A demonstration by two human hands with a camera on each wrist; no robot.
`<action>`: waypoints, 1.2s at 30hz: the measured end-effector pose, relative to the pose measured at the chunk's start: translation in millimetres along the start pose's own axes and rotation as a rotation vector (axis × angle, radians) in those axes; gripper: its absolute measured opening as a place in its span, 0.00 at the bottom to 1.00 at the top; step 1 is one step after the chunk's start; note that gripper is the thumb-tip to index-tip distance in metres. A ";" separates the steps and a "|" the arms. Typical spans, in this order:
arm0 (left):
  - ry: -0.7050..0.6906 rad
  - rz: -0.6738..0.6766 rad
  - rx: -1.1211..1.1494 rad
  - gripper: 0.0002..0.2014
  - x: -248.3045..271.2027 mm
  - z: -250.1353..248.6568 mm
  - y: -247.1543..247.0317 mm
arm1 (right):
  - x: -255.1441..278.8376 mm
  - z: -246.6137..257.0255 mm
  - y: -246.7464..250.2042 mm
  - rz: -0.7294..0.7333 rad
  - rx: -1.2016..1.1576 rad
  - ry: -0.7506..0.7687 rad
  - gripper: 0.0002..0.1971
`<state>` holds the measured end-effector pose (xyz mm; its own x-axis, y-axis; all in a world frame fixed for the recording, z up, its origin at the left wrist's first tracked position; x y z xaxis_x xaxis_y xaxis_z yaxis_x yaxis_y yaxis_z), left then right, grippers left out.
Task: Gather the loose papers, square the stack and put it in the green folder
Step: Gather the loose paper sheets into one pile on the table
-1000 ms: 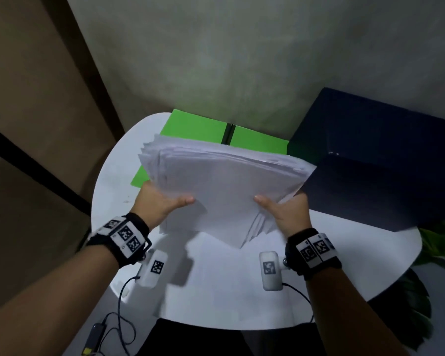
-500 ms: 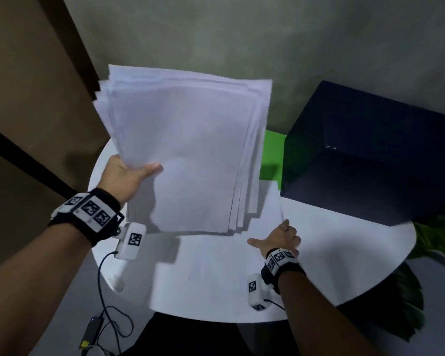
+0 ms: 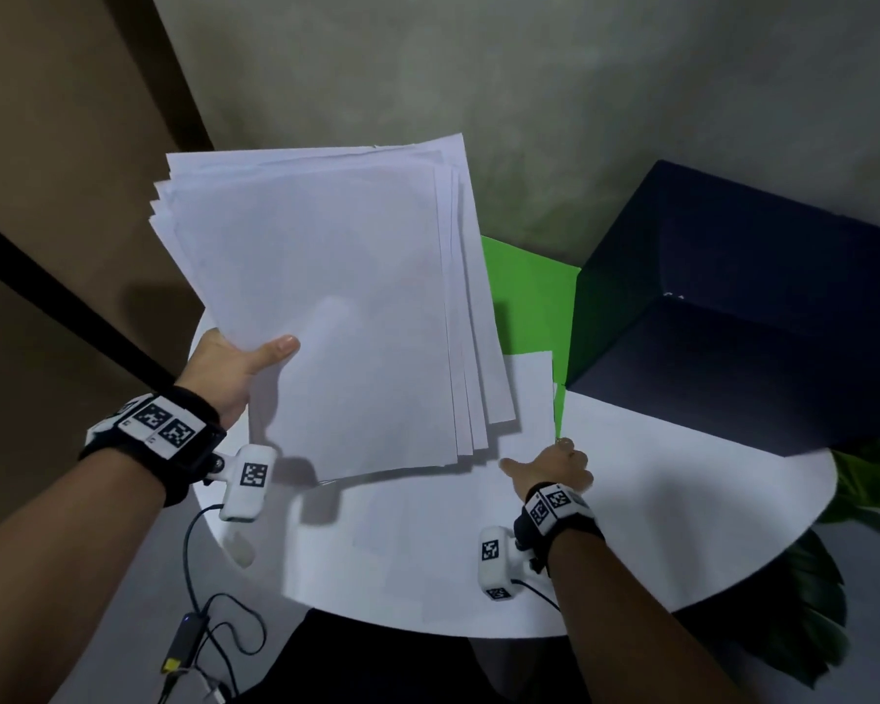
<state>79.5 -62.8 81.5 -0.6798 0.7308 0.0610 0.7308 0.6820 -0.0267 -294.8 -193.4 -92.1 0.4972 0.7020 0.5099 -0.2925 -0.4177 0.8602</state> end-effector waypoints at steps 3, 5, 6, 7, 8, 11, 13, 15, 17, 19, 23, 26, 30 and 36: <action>-0.007 0.030 0.036 0.19 -2.1 0.2 -1.2 | 10.2 5.9 -10.9 0.029 -0.053 0.027 0.54; -0.018 0.066 0.058 0.11 -11.2 7.6 1.2 | 7.1 7.6 -14.4 0.059 -0.115 0.010 0.55; -0.017 0.083 0.063 0.08 -14.4 10.2 2.0 | 4.5 7.2 -13.1 0.060 -0.140 -0.004 0.54; -0.010 0.105 0.066 0.04 -17.2 13.8 2.6 | 2.3 5.5 -10.4 0.064 -0.153 -0.022 0.52; -0.004 0.107 0.079 0.03 -20.2 18.1 4.6 | 0.2 3.2 -8.7 0.078 -0.155 -0.043 0.49; 0.005 0.129 0.088 0.07 -23.4 24.4 4.0 | -6.4 -4.1 -10.4 0.150 -0.150 -0.088 0.45; 0.007 0.130 0.108 0.08 -22.5 25.4 2.7 | -10.2 -8.0 -12.2 0.183 -0.178 -0.091 0.47; 0.017 0.139 0.136 0.10 -23.2 29.2 6.0 | -11.6 -7.8 -9.5 0.175 -0.224 -0.066 0.47; 0.030 0.146 0.148 0.12 -25.0 35.3 10.8 | -9.7 -5.3 -5.4 0.119 -0.250 -0.020 0.41; 0.046 0.147 0.135 0.11 -23.9 36.9 15.1 | -4.3 -1.0 -5.7 0.048 -0.246 0.021 0.33; 0.053 0.144 0.125 0.12 -24.0 40.9 16.5 | 3.0 0.6 -9.6 0.055 -0.289 -0.002 0.29; 0.055 0.135 0.110 0.11 -25.1 42.5 18.5 | 2.6 -1.0 -14.4 0.195 -0.308 -0.015 0.36; 0.111 0.178 0.055 0.07 -20.8 51.4 15.1 | 12.2 9.3 38.1 0.102 -0.426 0.183 0.29; 0.362 0.266 -0.378 0.21 -4.9 113.9 21.2 | 72.0 31.0 207.5 -0.334 -0.598 0.548 0.14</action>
<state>91.4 -48.9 -33.1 -0.4546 0.7746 0.4397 0.8897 0.3711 0.2661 -294.3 -247.4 123.0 0.2156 0.9761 0.0279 -0.6569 0.1238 0.7437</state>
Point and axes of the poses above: each hand's wrist, its own x-axis away from the middle knuckle, its own y-axis out of the back of the hand, z = x × y, the point moved 8 cm from there along -x, towards the middle knuckle, and after that the axes turned 15 degrees about -y, right-handed, at the moved point
